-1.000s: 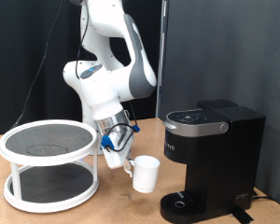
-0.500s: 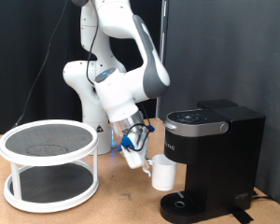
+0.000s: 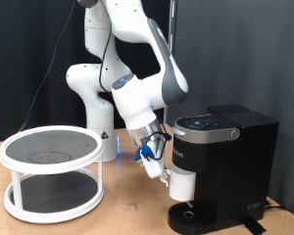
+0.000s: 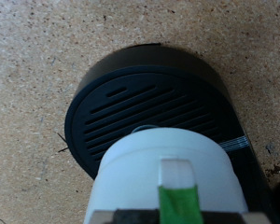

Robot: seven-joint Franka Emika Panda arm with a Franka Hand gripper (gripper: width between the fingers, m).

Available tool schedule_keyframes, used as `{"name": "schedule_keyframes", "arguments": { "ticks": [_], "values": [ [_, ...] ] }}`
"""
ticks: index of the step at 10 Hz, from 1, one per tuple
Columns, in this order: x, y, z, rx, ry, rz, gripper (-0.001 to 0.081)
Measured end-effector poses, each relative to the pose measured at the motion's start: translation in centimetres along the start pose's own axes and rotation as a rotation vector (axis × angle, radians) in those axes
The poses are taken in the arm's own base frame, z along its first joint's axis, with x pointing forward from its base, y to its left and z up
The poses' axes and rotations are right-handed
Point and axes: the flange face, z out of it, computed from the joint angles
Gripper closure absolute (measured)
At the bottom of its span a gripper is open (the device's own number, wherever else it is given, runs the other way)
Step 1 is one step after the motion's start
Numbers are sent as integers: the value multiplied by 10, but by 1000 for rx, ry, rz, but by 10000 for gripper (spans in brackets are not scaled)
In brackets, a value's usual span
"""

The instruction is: Make a cup of coffee with the keurig machine

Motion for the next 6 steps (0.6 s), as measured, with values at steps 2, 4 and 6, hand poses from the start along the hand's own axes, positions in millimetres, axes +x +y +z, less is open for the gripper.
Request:
{"name": "schedule_keyframes", "arguments": {
  "ticks": [2,4,6],
  "values": [
    [0,3,5,1,-2,10,799],
    [0,2,10,6,-3,23,799],
    [1,1,10,8,-3,29,793]
  ]
}}
